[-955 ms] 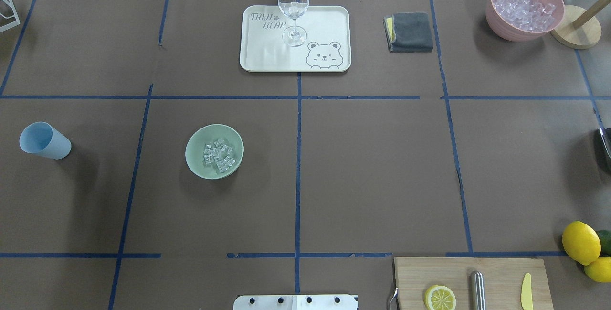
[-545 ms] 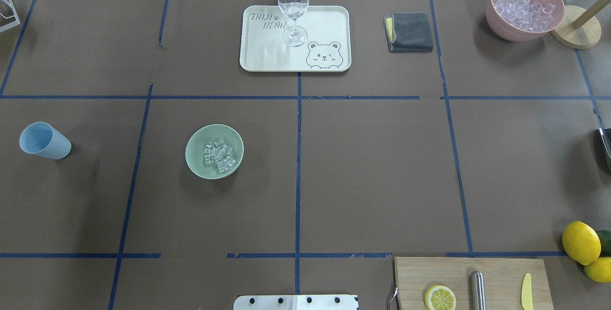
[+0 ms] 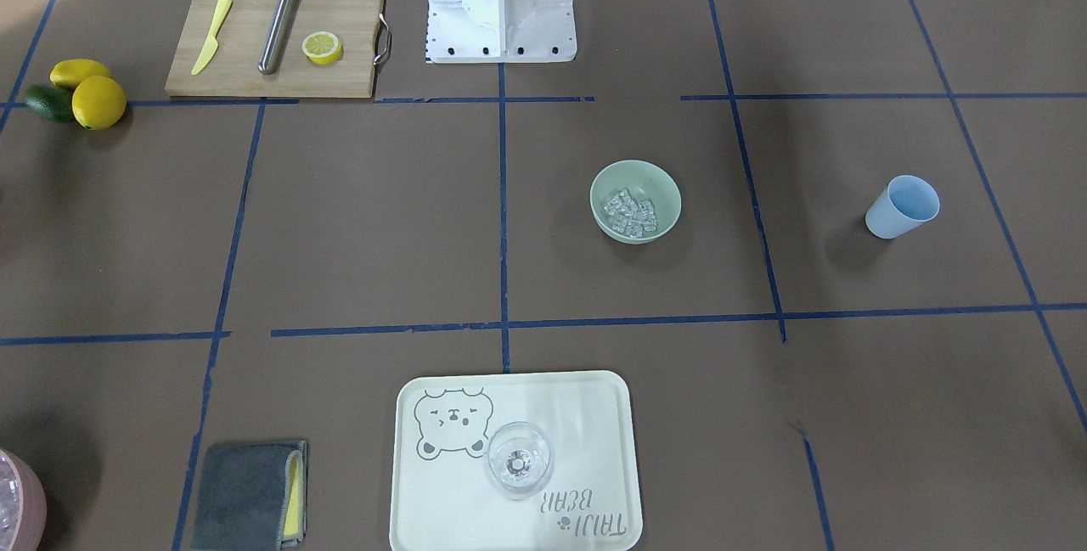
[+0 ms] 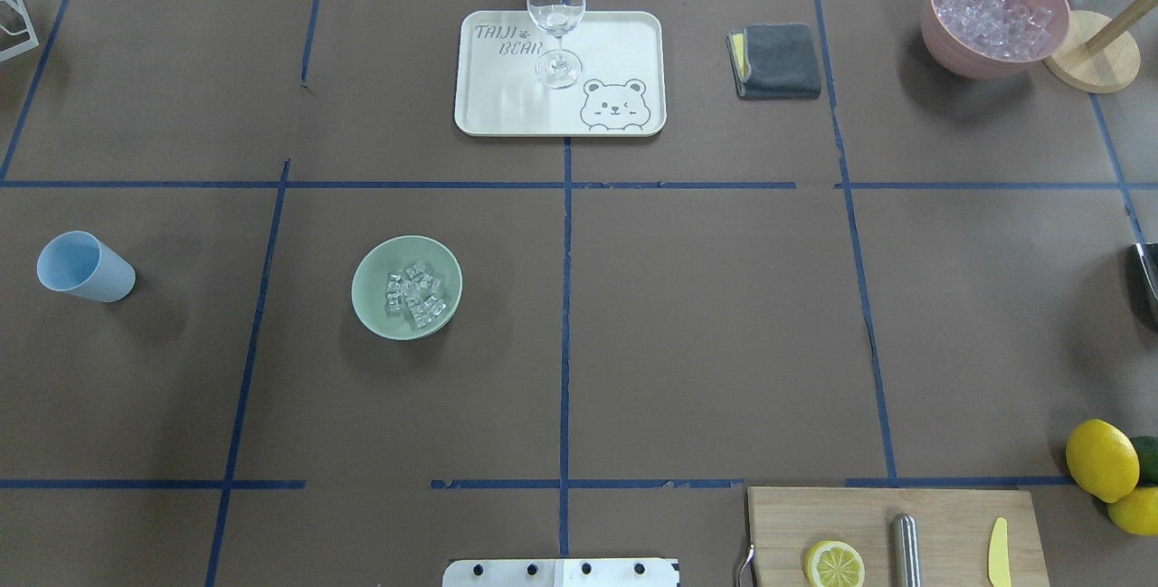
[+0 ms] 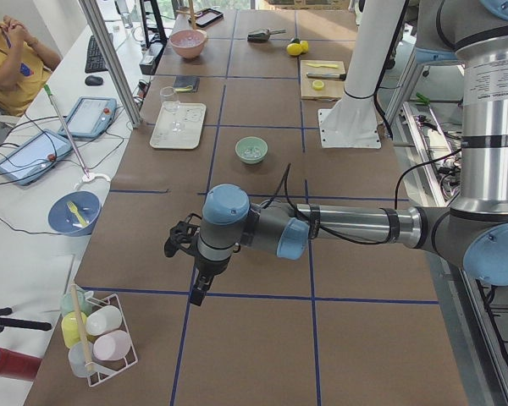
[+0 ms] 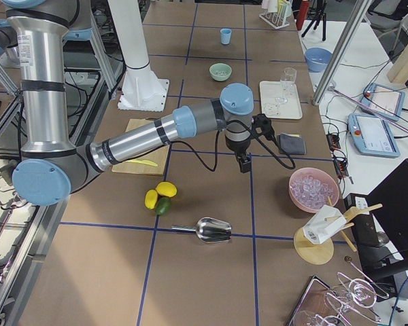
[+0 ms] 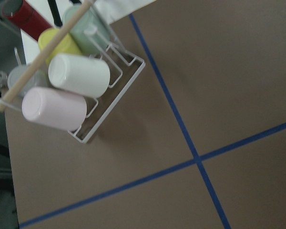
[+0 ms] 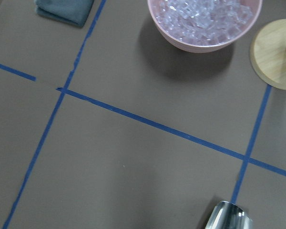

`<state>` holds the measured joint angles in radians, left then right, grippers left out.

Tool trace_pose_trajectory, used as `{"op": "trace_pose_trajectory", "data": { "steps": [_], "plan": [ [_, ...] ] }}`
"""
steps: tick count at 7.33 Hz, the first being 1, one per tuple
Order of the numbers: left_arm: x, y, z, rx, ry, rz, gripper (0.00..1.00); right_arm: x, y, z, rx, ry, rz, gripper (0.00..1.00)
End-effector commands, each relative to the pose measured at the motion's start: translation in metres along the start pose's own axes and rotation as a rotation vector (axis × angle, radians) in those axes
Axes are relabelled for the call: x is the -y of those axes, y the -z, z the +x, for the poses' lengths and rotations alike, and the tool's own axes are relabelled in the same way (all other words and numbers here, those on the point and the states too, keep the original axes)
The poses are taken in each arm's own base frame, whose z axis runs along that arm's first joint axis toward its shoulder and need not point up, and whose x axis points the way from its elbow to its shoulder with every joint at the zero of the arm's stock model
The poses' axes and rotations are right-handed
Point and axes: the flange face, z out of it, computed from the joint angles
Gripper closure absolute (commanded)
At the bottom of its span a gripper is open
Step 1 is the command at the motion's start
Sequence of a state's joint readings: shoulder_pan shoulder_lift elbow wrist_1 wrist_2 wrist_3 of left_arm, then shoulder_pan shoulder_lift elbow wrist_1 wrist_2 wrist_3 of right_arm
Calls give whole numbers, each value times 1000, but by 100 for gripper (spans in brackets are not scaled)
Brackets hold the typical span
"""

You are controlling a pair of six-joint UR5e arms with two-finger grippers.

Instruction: Pour ice into bowl

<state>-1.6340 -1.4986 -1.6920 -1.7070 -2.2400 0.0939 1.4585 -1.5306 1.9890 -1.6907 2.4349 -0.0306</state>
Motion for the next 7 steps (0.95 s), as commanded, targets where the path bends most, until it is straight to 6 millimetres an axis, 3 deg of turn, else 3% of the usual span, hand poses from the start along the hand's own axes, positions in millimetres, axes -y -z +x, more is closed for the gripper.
{"op": "trace_pose_trajectory", "data": {
  "steps": [1, 2, 3, 5, 7],
  "plan": [
    [-14, -2, 0, -148, 161, -115, 0, 67, -19, -114, 63, -12, -4, 0],
    [-14, 2, 4, -148, 174, -108, 0, 90, -29, -163, 82, -45, -10, 0],
    [-10, 8, 8, -146, 162, -95, 0, 112, -43, -231, 87, -82, -10, 0],
    [-1, 21, 17, -143, 136, -67, 0, 122, -89, -369, 91, -137, -28, 0],
    [1, 24, 20, -143, 126, -59, 0, 130, -119, -469, 82, -187, -5, 0]
  ]
}}
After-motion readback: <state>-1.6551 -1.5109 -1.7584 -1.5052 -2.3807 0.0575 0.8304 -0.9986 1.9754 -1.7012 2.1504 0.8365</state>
